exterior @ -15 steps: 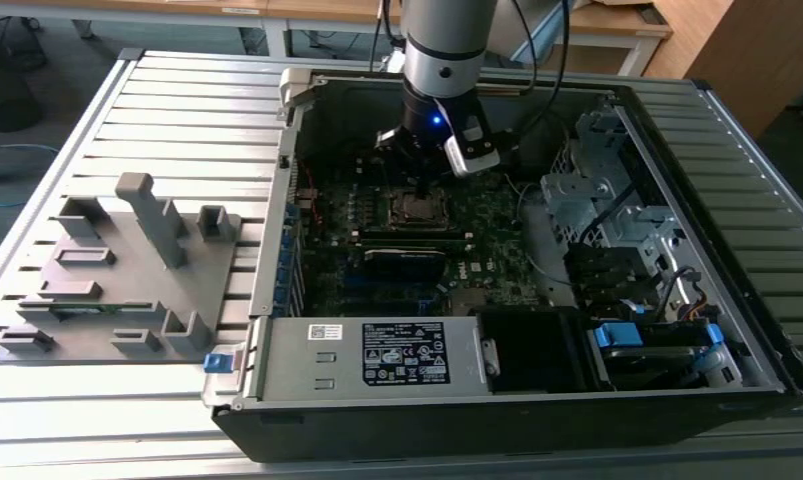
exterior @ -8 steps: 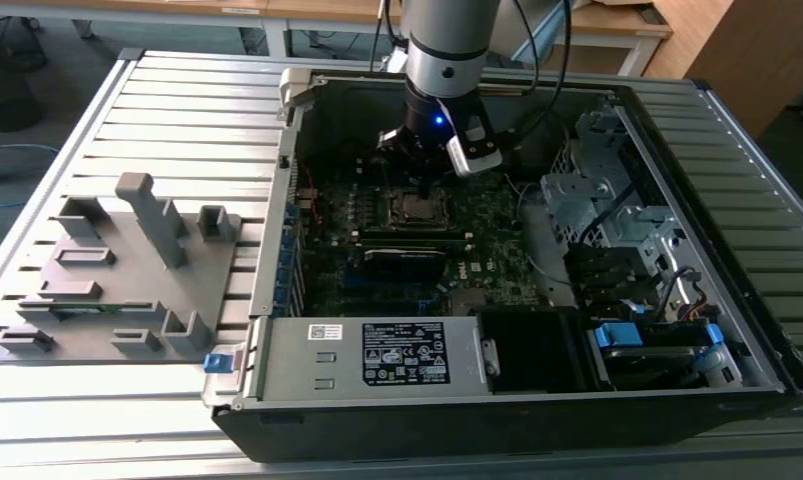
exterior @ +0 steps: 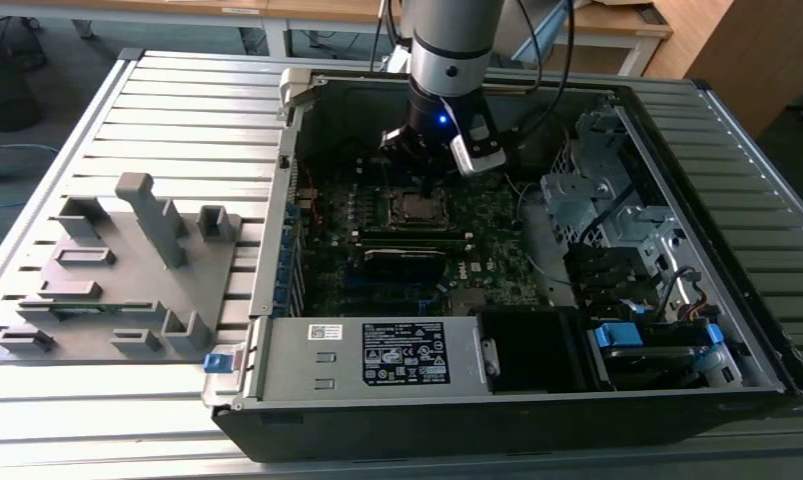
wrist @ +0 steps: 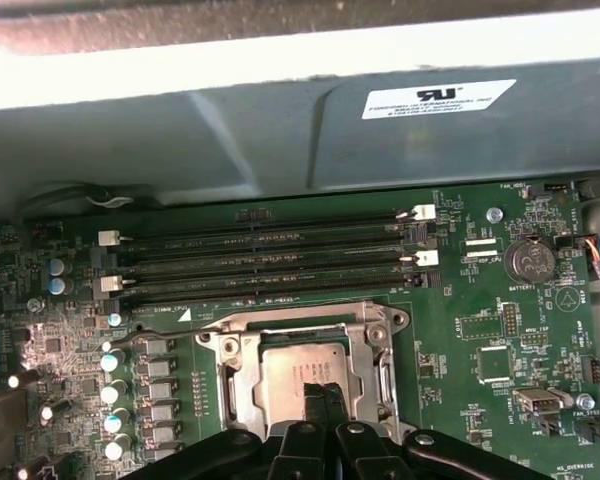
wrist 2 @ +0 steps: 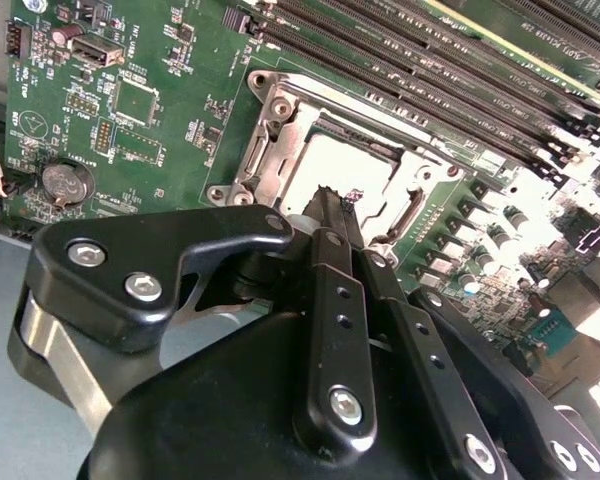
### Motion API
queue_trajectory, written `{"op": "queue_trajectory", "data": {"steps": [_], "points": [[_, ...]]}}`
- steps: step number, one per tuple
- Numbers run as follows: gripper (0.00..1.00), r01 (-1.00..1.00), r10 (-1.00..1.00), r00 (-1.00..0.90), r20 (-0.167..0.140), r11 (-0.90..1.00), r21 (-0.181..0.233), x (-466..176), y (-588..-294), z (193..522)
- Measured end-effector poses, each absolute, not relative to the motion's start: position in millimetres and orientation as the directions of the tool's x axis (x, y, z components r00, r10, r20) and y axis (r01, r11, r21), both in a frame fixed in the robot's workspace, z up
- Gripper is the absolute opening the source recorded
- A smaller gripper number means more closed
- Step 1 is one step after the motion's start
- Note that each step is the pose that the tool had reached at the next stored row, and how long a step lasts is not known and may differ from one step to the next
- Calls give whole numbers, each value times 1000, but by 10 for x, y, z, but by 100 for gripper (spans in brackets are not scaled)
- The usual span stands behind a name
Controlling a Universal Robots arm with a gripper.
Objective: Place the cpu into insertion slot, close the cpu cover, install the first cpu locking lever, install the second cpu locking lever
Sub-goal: 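Install the first cpu locking lever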
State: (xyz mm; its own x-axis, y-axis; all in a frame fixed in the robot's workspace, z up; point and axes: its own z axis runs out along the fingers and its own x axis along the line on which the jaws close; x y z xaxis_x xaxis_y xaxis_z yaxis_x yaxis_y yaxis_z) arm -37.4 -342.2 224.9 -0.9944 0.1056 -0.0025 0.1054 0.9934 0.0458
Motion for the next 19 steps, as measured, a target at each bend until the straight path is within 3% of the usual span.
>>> {"op": "queue_trajectory", "data": {"steps": [19], "points": [[10,106,106,-994,5,993,45,-374,-3422,2280]]}}
